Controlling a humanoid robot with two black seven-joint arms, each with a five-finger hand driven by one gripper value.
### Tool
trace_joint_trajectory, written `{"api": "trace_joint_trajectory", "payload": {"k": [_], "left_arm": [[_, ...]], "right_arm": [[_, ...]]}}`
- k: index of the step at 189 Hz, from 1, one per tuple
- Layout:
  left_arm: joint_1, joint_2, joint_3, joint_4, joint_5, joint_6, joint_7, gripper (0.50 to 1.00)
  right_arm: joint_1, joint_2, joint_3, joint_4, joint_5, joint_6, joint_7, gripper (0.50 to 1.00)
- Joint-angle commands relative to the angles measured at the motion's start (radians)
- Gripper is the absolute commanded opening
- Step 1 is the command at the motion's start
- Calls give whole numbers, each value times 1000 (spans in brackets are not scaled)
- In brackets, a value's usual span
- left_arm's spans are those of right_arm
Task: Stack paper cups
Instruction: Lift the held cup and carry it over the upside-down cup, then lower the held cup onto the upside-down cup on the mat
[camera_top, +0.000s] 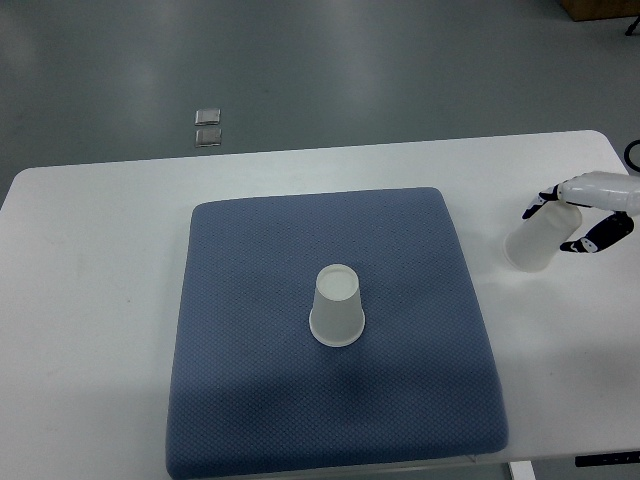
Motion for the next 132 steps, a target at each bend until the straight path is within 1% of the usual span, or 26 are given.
{"api": "trace_joint_trajectory", "payload": {"k": [1,44,59,78,96,106,119,132], "left_arm": [[0,0,0,-1,-1,-1,1,1000],[0,0,0,1,0,1,1,1000],[0,0,0,-1,0,1,1,1000],[0,0,0,-1,0,-1,1,1000],[0,0,0,-1,0,1,-1,1000],[1,0,0,-1,0,-1,1,1000],[1,0,0,-1,0,1,-1,1000],[0,0,0,-1,-1,-1,-1,1000]], "right_arm": [[38,-1,-2,65,29,4,0,682],[141,22,-2,225,43,27,0,684],[169,27,-2,280,43,47,0,688],[212,30,-2,337,43,116,0,693],[242,50,-2,383,43,164,-5,693],[256,59,-2,407,43,185,-22,693],[276,85,-2,429,43,216,-68,695],[278,106,-2,439,44,233,-100,693]]}}
